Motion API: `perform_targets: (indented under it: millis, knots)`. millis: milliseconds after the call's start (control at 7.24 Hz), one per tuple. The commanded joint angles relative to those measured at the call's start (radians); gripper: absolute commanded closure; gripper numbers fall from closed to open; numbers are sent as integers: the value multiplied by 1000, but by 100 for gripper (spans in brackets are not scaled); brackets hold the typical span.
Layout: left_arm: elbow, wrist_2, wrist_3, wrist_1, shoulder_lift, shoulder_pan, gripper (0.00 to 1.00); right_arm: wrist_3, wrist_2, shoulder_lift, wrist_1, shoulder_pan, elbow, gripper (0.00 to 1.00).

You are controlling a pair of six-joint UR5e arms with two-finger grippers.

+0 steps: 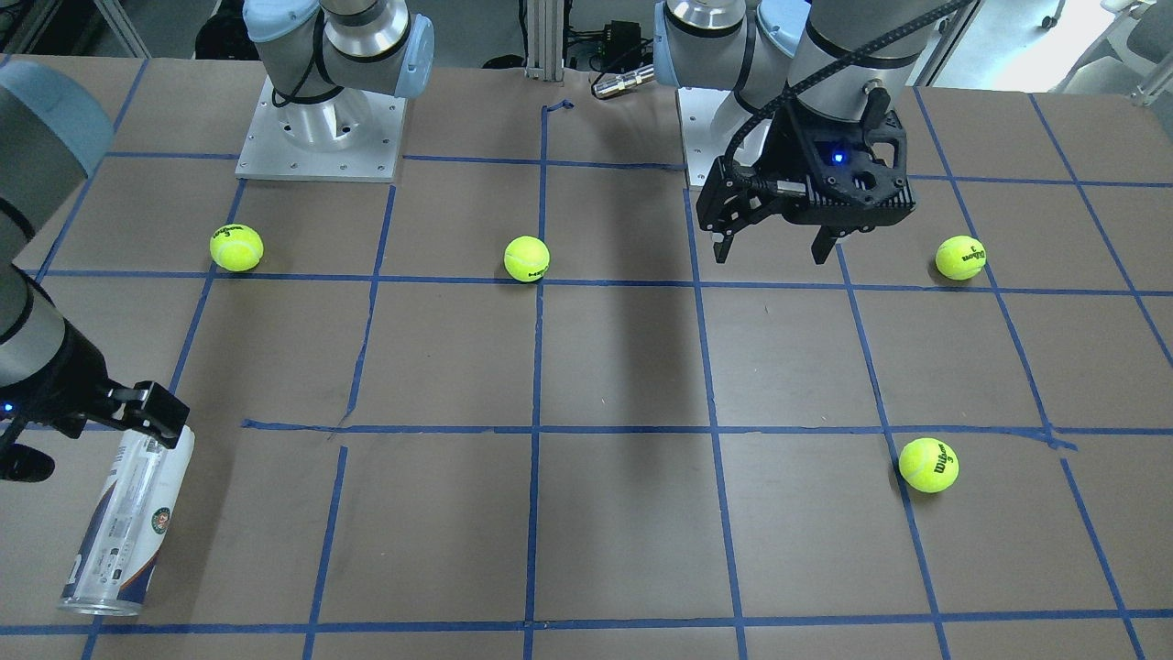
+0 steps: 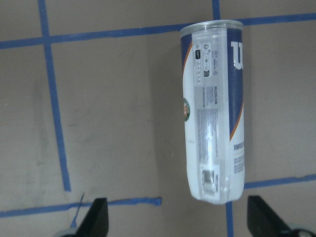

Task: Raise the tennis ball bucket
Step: 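Lower the right gripper around the clear Wilson tennis ball can and close it, then carry the can with the right gripper toward the middle of the table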

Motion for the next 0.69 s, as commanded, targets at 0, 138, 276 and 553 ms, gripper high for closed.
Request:
perform_targets:
  millis: [0,138,276,553]
  knots:
    - [5,-7,-2,17,-24,14,0,-4,-31,157,-115,-14,-29,0]
    - [-4,2,3,17,-26,48,0,-22,-35,180,-117,-15,-29,0]
    - [11,10,7,4,15,63,0,-57,-39,207,-125,-34,-26,0]
    - [16,14,67,17,6,83,0,-79,-37,231,-149,-55,-26,0]
